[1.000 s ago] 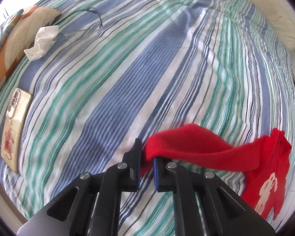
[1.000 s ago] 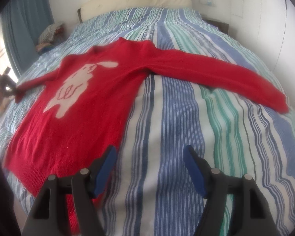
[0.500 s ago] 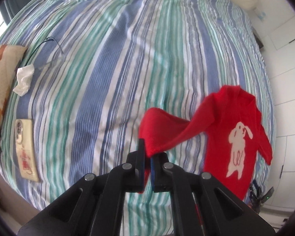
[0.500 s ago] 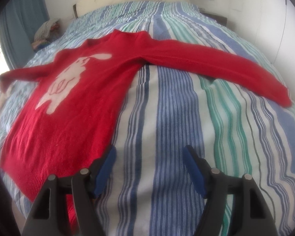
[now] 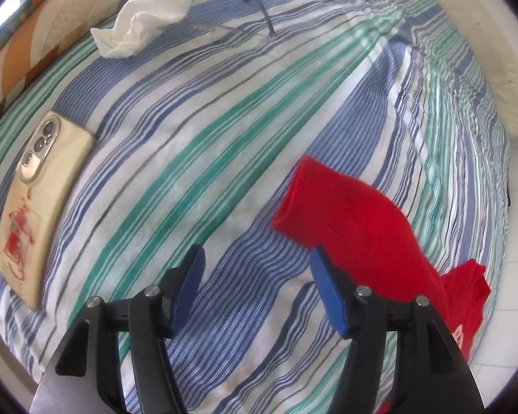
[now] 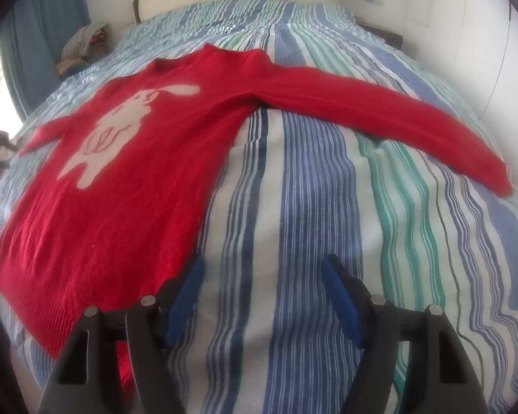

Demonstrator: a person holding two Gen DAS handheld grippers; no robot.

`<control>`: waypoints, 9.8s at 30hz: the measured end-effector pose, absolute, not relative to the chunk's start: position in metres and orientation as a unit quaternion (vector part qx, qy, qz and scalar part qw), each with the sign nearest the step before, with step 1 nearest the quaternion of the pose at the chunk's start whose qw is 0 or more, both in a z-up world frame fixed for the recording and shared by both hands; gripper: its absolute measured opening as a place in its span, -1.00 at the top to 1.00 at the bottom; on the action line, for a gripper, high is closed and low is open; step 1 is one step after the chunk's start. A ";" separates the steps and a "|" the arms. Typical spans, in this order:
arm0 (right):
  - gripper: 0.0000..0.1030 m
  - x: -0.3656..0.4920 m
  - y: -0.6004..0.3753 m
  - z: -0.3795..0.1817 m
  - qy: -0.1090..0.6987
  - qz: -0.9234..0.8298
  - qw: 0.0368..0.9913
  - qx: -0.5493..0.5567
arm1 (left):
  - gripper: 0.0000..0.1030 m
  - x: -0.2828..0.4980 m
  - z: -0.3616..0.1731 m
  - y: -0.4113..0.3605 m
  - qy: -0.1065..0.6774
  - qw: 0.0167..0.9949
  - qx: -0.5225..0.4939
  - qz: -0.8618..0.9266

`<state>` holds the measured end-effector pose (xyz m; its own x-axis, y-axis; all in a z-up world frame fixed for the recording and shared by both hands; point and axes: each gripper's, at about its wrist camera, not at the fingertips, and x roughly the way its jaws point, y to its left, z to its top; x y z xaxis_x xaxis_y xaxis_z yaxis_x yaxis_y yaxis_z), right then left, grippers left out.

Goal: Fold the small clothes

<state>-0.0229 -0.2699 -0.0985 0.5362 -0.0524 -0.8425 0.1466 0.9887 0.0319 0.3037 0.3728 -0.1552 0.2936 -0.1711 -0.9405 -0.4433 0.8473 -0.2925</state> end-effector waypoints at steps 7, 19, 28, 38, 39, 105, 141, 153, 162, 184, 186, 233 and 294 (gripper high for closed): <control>-0.39 -0.023 -0.266 -0.103 0.480 -0.061 0.874 0.035 | -0.32 0.311 -0.167 0.364 0.520 0.775 -0.355 0.053; -0.41 -0.021 -0.262 -0.105 0.481 -0.065 0.874 0.020 | 0.92 0.269 -0.142 0.364 0.515 0.791 -0.295 0.150; -0.49 -0.021 -0.264 -0.108 0.484 -0.068 0.872 0.022 | 0.93 0.271 -0.182 0.348 0.558 0.778 -0.203 0.207; -0.51 -0.025 -0.269 -0.099 0.480 -0.071 0.874 0.035 | -0.60 0.237 -0.134 0.312 0.510 0.819 -0.134 0.227; -0.51 -0.027 -0.270 -0.093 0.472 -0.076 0.878 0.036 | -0.63 0.231 -0.126 0.300 0.504 0.829 -0.126 0.208; -1.00 -0.018 -0.243 -0.129 0.455 -0.111 0.882 0.057 | -0.99 0.072 -0.189 -0.011 0.519 0.853 0.047 -0.045; -1.00 -0.013 -0.238 -0.128 0.460 -0.123 0.879 0.038 | -0.99 0.065 -0.185 -0.002 0.516 0.851 0.057 -0.082; -1.00 -0.011 -0.242 -0.122 0.485 -0.110 0.866 0.051 | -0.97 0.068 -0.164 0.005 0.539 0.835 0.040 -0.103; -0.98 -0.014 -0.422 -0.041 0.379 -0.165 0.876 0.248 | -0.97 0.101 -0.109 0.064 0.454 0.888 0.021 -0.069; 0.80 0.047 -0.551 -0.045 0.433 -0.253 0.823 0.267 | -0.97 0.109 -0.154 0.127 0.483 0.873 -0.052 0.036; 0.80 0.055 -0.528 -0.001 0.401 -0.234 0.849 0.250 | -0.97 0.110 -0.154 0.130 0.486 0.871 -0.066 0.036; 0.95 0.230 -0.347 -0.112 0.570 -0.113 0.802 0.136 | -0.97 0.119 -0.163 0.138 0.504 0.859 -0.086 0.022; -0.37 -0.032 -0.144 -0.060 0.454 0.096 0.885 0.031 | 0.89 0.254 -0.087 0.287 0.388 0.890 -0.230 0.070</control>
